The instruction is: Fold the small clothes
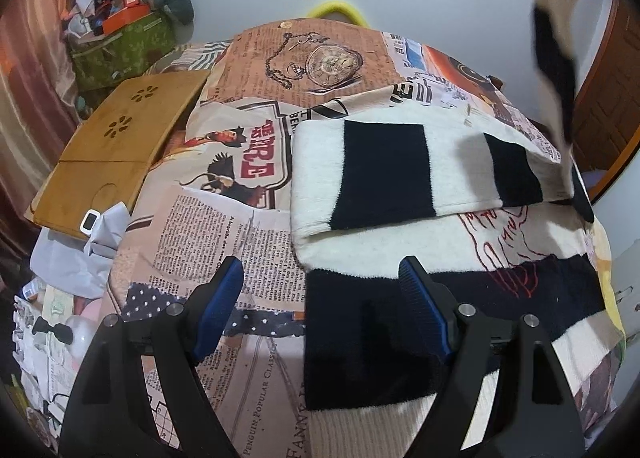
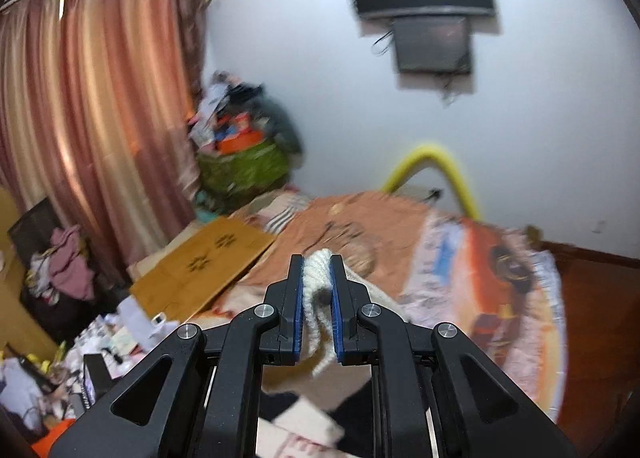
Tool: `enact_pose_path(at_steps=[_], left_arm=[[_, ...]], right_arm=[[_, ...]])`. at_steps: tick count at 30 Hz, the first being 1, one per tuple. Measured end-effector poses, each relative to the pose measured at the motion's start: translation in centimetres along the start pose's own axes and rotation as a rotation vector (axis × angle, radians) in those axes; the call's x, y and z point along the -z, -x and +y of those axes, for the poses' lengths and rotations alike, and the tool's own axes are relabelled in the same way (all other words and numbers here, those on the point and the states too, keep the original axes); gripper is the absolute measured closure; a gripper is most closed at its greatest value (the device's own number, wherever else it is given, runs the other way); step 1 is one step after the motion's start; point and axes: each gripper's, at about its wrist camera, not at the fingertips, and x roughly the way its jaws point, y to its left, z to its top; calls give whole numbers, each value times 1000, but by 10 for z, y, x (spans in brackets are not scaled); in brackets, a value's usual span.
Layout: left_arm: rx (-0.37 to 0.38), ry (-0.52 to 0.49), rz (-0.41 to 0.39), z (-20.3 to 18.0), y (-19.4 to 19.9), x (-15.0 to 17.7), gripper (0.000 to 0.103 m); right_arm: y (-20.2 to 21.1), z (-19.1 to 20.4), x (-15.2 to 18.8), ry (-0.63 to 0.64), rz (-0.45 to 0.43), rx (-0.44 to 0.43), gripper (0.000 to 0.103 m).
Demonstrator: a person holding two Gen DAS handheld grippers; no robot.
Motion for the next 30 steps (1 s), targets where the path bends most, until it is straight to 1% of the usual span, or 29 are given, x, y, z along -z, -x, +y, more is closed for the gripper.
enact_pose_path(at_steps=[1,3,4,5,6,8,10,13,16,18,19,21,24,27,30], left_arm=[[3,2,3,0,-1,-1,23],[4,0,7,-2,-2,-1,23],[3,-4,8,-3,-2,-2,23],[3,-8,9,-5,-3,-3,23],[3,-12,10,-6,-3,-4,23],[9,-20,15,-11,-5,-6,23],[15,-28,17,-17,-7,-9,23],[19,-47,15,-27,-12,-18,23],[26,-62,17,-36,-19,-28,23],[35,-99,22,-49,-27,-36,23],[23,-126,29,-57,-33,-40,23],[3,-174,45,-70,-45,-43,23],[-29,-272,80,-94,-68,-44,23],[-65,-379,117,-122,-93,-42,23],[-81,-434,136,-140,-112,-44,23]], right_arm=[[-13,5,4,6,35,-15,92],[-39,9,21,9,117,-50,88],[-50,9,32,3,150,-54,88],[-58,7,43,-5,182,-66,81],[-62,4,53,-18,203,-80,75],[-62,0,60,-44,219,-86,65],[-56,-10,68,-63,217,-84,64],[-30,-24,71,-59,189,-25,64],[0,-46,78,-71,155,41,56],[20,-64,88,-85,139,81,52],[30,-73,95,-94,137,112,51],[46,-93,109,-121,143,160,50],[64,-122,137,-177,175,229,50],[78,-145,167,-246,209,265,50],[86,-161,191,-301,237,290,50]])
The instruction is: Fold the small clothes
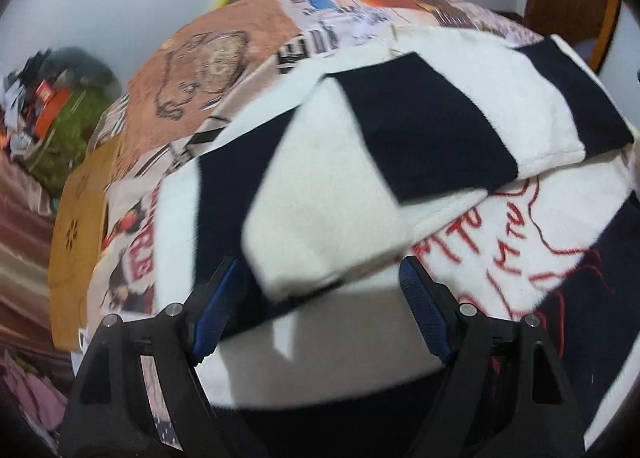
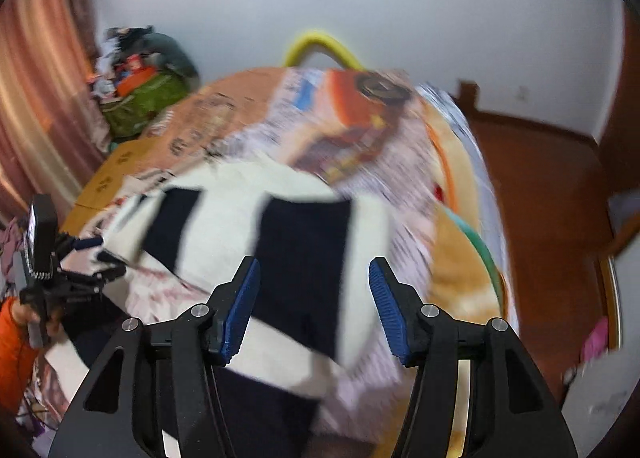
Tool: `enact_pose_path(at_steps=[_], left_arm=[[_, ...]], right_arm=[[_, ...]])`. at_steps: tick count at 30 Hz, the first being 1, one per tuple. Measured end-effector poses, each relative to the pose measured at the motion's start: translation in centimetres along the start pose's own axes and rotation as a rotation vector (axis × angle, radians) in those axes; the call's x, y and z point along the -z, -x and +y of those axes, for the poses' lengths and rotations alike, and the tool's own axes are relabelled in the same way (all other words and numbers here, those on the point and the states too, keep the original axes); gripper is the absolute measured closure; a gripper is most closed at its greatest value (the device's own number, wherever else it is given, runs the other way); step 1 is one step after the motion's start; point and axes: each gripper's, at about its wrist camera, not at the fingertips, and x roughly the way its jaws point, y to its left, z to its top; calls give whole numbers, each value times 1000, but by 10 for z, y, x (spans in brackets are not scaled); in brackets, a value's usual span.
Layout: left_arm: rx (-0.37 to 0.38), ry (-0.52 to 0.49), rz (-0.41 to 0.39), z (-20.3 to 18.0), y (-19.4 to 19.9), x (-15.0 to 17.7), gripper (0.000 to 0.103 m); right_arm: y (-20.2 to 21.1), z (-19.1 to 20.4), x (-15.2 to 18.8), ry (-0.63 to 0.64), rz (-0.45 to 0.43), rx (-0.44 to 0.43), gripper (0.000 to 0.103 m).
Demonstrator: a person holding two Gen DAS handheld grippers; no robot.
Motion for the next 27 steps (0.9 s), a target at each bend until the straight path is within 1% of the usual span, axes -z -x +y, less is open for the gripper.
enact_pose_path(at_steps=[2,3,5,7,9,11,12,15,19,22,25,27], left_arm=[[-13,6,-11,0,-2,-9,23],[-6,21,-18,4,-1,-13,23],[-4,75,-42,20,4,-22,23],[-36,131,-63,40,10,-30,23],[-67,211,-70,66,13,-33,23],[-89,287,-59,91,15,-32,23],[-97,309,-53,102,15,-30,23],[-100,331,-38,119,17,-19,23],[-35,335,-3,117,14,1,23],[64,366,37,108,1,12,23],[160,398,65,98,-12,14,24],[218,419,64,92,-19,12,24]], right_arm=[[-1,-8,11,-25,15,22,50],[-2,-12,16,-26,22,34,50],[-4,-18,28,-19,34,44,50],[-6,-18,35,-10,42,49,50],[-6,-17,38,-7,41,50,50],[-7,-18,42,-6,36,42,50],[-8,-17,43,-7,33,38,50],[-8,-13,45,-1,23,31,50],[-9,-4,48,24,18,41,50],[-12,3,50,42,24,47,50],[-17,9,55,62,40,65,50],[-21,12,58,73,52,78,50]])
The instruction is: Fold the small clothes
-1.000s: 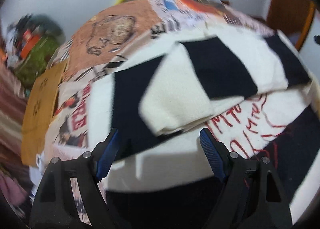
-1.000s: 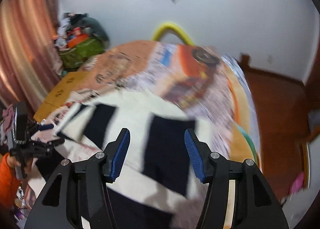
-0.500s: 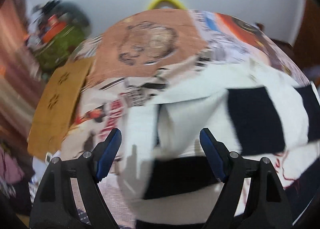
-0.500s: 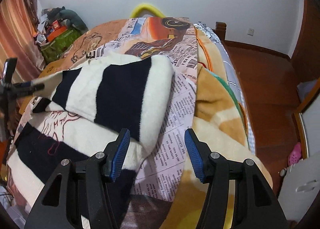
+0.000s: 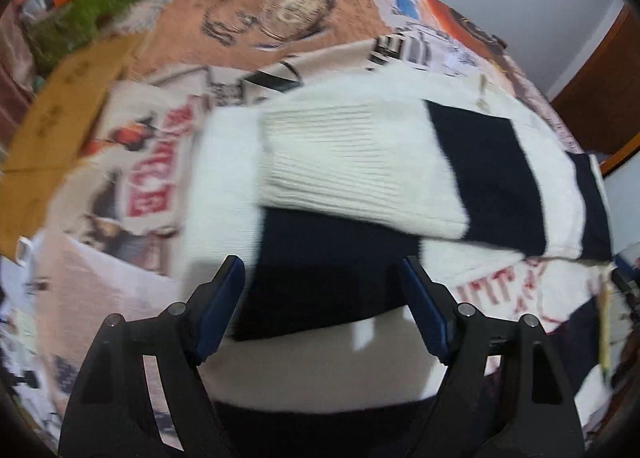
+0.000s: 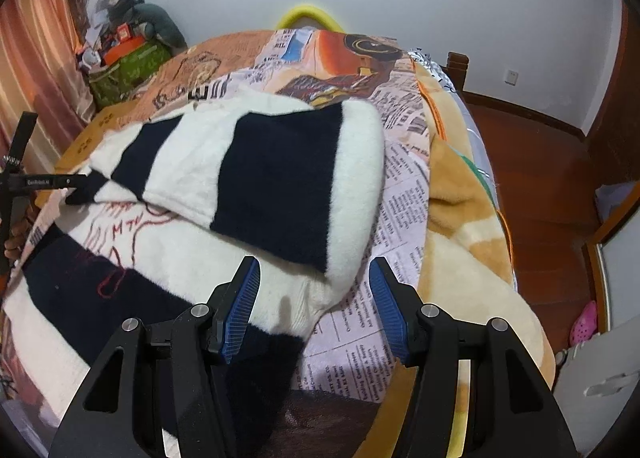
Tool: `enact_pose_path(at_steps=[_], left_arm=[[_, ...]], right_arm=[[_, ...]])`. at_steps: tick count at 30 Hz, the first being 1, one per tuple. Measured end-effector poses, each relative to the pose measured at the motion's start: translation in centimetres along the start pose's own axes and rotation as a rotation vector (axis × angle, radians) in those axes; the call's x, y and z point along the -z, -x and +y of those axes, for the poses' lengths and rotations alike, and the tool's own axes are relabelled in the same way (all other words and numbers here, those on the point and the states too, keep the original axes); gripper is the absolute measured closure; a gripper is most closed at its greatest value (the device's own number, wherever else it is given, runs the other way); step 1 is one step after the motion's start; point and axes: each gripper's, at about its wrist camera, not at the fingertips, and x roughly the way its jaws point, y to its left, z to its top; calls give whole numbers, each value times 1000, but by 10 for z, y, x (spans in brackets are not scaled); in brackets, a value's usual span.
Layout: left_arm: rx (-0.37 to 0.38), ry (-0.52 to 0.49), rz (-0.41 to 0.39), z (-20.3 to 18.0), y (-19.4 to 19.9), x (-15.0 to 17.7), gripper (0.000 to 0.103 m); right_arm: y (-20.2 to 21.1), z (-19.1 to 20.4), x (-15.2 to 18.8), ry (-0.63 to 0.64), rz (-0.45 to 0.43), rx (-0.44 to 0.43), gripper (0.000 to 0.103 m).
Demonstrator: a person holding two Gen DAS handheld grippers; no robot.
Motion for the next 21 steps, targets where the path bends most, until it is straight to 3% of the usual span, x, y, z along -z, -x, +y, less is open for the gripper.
enact_pose_path(at_steps=[7,12,14,16,18,21], left_arm=[[116,95,6,-6,-17,-23,24],[20,106,-20,-9,-28,-40,36],[6,98,-40,-12,-25,-41,51],[-5,88,-46,-17,-22,-44,84],[-25,64,-75,-24,-12,-45,92],[-49,23,-150,-31,12,-44,94]], right_arm=[[-14,4,5,11,30,18,50],[-21,6,3,32,13,47,50],[-22,7,0,43,-2,58,50],[-21,6,-2,45,-27,69,50],[-19,4,-6,33,-35,51,50],[-17,0,-12,12,-45,31,50]])
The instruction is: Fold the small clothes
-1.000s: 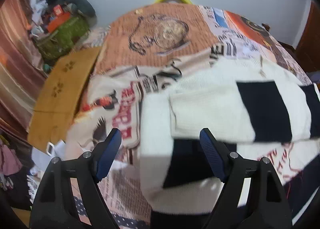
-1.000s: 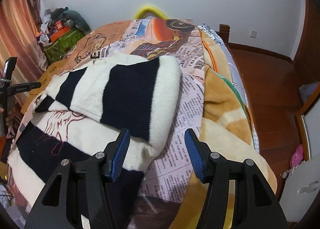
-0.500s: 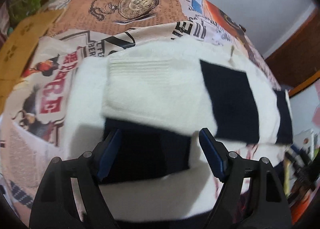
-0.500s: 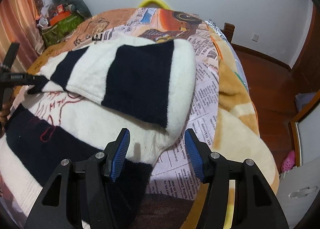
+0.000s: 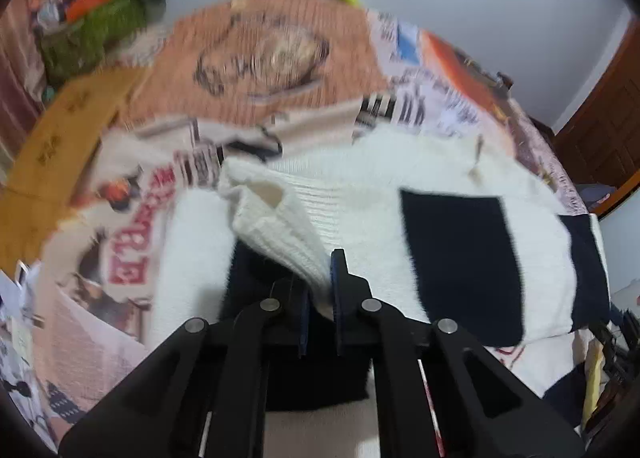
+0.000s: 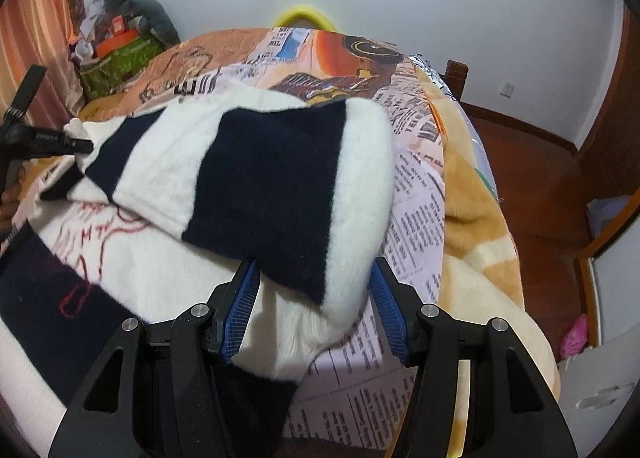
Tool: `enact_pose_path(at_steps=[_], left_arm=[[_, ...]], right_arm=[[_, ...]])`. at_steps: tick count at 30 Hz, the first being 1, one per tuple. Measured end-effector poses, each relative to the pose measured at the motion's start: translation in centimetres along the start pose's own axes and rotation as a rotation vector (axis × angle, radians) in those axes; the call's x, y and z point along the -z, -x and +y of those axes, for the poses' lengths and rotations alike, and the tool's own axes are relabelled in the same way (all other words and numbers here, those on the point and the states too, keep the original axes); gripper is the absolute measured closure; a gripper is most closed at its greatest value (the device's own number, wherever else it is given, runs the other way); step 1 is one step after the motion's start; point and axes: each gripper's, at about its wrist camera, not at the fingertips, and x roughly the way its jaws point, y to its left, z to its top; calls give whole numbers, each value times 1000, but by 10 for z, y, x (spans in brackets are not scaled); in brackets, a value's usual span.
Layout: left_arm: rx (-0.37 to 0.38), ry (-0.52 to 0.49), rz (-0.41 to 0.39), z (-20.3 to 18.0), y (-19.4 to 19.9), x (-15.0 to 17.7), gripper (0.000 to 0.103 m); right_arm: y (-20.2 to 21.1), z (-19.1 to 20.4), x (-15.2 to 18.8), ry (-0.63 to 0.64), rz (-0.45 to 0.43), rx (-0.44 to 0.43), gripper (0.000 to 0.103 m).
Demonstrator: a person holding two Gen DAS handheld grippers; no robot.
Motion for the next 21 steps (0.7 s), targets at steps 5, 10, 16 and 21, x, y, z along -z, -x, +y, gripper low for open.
enact_pose_path(at_steps=[5,10,16,21], left_arm=[[2,-13,-112,5,53,-4,95],[-40,-29,-139,24,70,2,95],[-55,15,12,56,30,34,94],[-24,46,87,74,19,57,76]], right_arm=[[11,-2,-10,-19,-35,-33,50],[17,5,-13,-37,-41,-109,50],[13,18,-11,-20,3,-154,50],[20,23,-14,-10,9,-162,50]])
